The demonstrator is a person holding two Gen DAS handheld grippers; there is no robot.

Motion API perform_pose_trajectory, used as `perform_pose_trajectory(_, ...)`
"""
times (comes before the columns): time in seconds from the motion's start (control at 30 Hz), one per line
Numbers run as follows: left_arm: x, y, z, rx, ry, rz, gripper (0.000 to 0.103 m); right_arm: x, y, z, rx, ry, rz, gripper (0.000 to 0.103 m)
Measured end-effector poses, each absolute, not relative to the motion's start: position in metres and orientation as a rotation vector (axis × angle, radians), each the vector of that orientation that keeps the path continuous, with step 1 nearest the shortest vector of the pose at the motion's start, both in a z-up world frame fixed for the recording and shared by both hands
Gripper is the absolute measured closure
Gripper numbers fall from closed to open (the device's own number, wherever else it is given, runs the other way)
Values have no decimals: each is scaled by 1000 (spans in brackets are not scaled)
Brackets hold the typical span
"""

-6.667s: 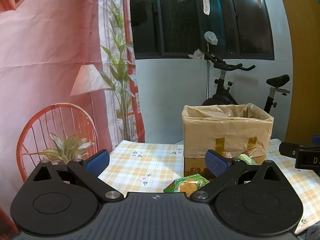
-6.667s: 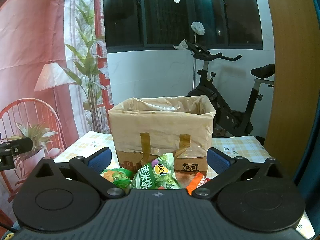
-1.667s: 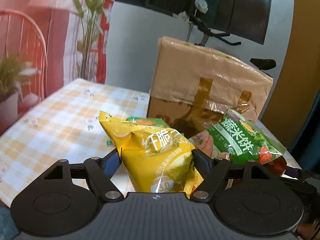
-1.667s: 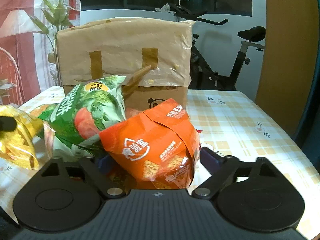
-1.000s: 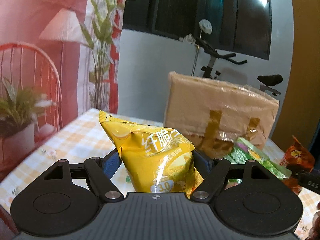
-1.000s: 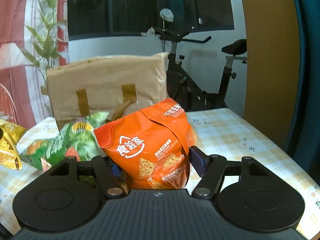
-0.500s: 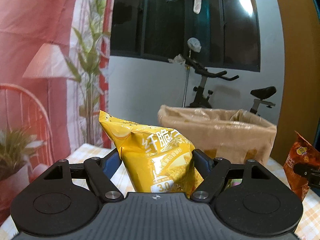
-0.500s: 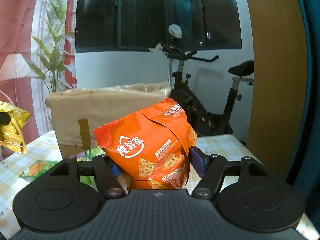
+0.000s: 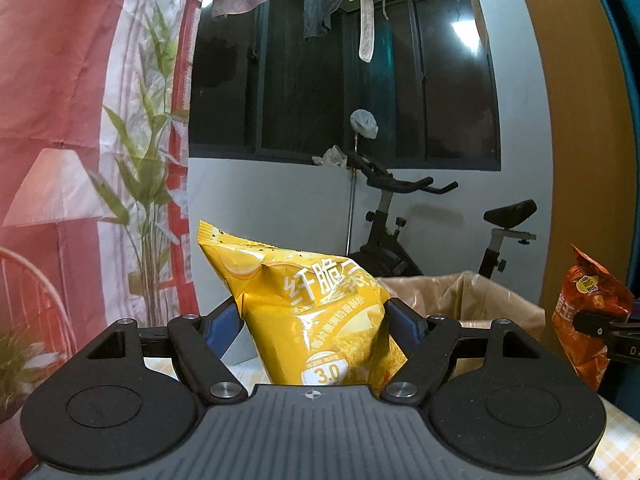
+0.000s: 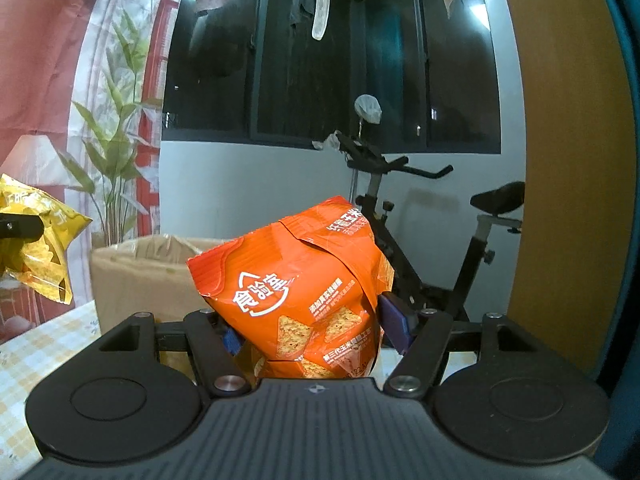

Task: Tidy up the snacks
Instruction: 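Lift both bags and drop them into the lined box, opening both tools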

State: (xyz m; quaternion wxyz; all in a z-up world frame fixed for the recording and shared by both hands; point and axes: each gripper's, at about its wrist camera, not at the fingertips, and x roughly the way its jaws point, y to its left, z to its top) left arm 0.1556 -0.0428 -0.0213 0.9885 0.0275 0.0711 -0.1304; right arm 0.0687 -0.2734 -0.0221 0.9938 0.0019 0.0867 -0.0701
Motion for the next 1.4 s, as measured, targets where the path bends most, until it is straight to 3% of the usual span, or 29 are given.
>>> perform_pose_trajectory(0.77,247,-92,12,129,98,-286,24,181,-272,27,-40,60,43,35)
perform_pose_trajectory(1.23,309,-107,-33,195,351,-319,21,278,-285,-16,88,426,23,34)
perform_pose_trajectory(1.4,319,-97,-39,141,437,-345,20,279,-284,-13,70,467,15,28)
